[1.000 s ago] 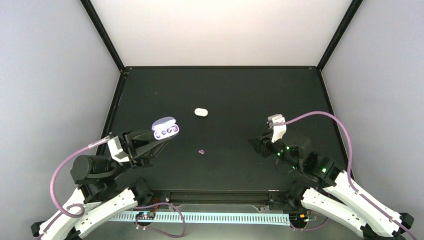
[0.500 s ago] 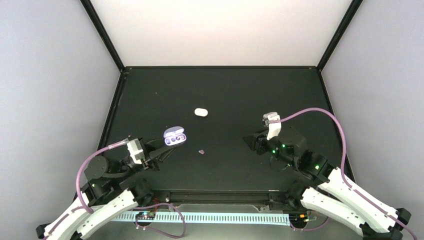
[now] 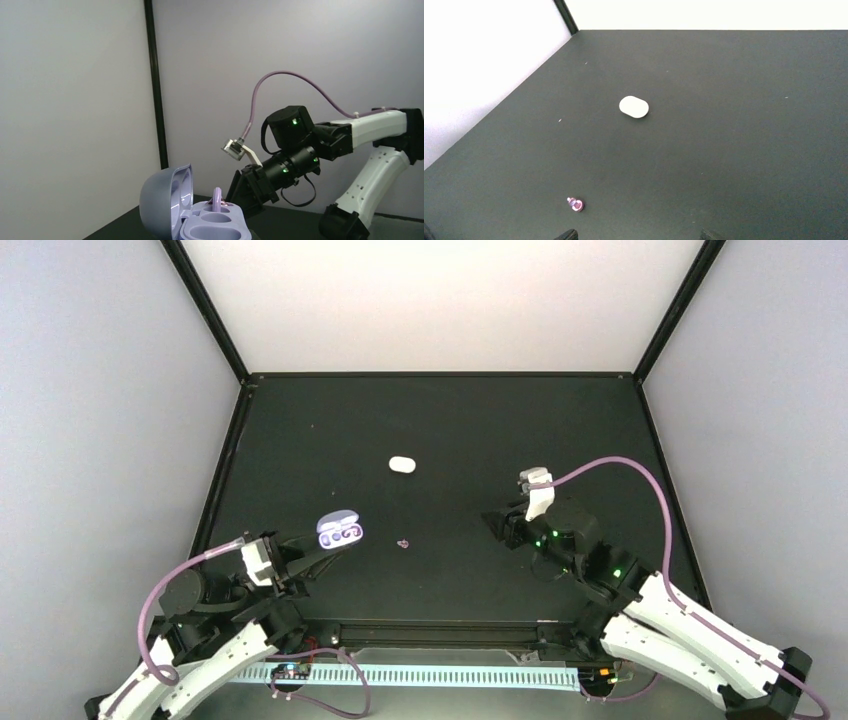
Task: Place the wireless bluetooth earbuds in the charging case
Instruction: Pick up the earbud from the center of the board.
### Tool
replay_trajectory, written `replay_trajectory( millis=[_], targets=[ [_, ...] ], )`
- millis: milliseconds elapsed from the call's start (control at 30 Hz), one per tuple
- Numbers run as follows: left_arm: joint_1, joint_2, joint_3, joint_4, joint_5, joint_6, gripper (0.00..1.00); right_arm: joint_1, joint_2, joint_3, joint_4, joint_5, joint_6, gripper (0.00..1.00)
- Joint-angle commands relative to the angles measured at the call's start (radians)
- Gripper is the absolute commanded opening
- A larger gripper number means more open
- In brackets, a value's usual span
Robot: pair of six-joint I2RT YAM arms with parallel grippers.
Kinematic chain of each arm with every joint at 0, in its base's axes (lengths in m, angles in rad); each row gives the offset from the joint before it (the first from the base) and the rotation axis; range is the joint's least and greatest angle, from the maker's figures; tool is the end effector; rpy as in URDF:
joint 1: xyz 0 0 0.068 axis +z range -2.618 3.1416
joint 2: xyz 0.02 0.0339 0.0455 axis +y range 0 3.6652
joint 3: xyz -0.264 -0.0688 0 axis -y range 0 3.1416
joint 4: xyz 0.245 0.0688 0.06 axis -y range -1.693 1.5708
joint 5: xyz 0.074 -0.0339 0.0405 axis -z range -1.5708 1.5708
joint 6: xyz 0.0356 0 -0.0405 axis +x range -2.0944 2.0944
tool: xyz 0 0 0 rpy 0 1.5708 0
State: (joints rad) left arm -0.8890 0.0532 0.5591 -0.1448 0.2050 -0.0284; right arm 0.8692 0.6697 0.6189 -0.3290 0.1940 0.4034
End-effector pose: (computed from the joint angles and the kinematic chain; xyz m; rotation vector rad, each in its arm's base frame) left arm 0.0218 -0.0383 0.3372 0.6939 1.0637 -0.9205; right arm 0.1098 0.1192 0.2845 -0.3326 1.9721 0.6473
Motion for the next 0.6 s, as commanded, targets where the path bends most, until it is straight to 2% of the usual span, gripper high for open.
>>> replay_trajectory(
  millis=[0,167,333,400,467,567],
  targets=[
    [0.005,-0.040,-0.003,0.013,0.075,0.046,0.02,0.002,-0.056,-0.025,0.033,0.148,0.046,0.63],
    [0.005,-0.019,0.012,-0.008,0.101,0.048,0.02,0.002,-0.101,-0.088,0.085,0.243,0.016,0.70],
    [0.005,-0.009,0.008,0.008,0.089,0.039,0.01,0.002,-0.042,-0.106,0.225,0.290,-0.083,0.76],
    [0.005,0.003,0.007,0.010,0.089,0.033,0.02,-0.004,-0.013,-0.137,0.307,0.338,-0.069,0.78],
    [0.005,0.017,0.009,0.005,0.079,0.032,0.02,-0.066,0.058,-0.131,0.294,0.281,0.030,0.78],
    [0.005,0.032,0.006,0.005,0.042,0.033,0.02,-0.180,0.164,-0.137,0.262,0.116,0.151,0.78]
  ],
)
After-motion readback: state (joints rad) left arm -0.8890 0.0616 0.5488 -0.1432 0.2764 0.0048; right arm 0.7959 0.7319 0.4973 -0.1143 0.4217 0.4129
